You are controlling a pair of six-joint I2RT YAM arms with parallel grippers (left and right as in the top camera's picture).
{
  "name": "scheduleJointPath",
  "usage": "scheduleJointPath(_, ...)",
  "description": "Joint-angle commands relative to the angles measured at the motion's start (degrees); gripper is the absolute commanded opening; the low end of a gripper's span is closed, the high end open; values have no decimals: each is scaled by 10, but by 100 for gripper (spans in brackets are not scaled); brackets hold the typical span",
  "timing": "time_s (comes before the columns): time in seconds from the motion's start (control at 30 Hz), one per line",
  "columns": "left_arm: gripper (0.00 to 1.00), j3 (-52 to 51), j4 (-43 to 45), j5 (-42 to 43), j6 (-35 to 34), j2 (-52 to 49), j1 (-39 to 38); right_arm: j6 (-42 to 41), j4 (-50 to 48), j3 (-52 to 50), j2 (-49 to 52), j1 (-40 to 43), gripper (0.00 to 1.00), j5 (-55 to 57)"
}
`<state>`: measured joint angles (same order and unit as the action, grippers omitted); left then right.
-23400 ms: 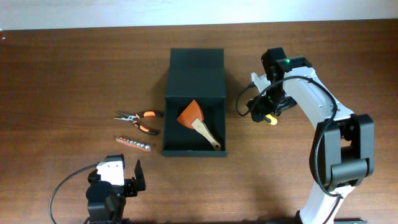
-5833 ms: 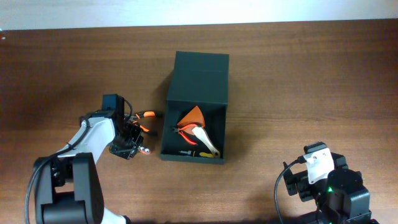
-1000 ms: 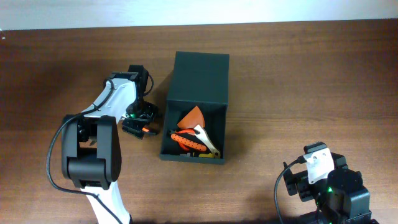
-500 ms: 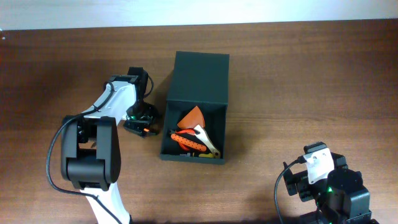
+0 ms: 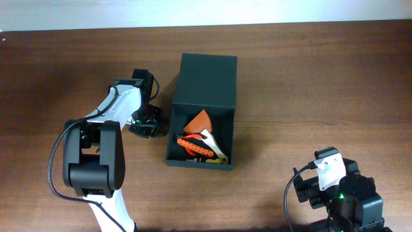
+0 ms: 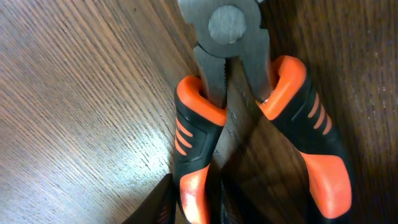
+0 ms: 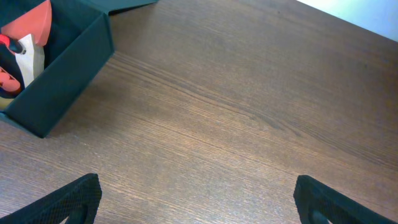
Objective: Pack container
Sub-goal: 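Lower the left gripper and grasp the orange-black pliers handles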
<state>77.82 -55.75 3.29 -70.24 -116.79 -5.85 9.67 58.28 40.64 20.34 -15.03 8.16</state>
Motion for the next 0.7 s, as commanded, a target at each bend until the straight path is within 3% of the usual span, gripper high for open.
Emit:
scheduleJointPath(0.0,21,-19,3,3,0,-11,3,1,-2,-2,-4,5,99,9)
scheduleJointPath(0.67,13,-19,13,-41,0,170,3,1,-2,-2,-4,5,99,9)
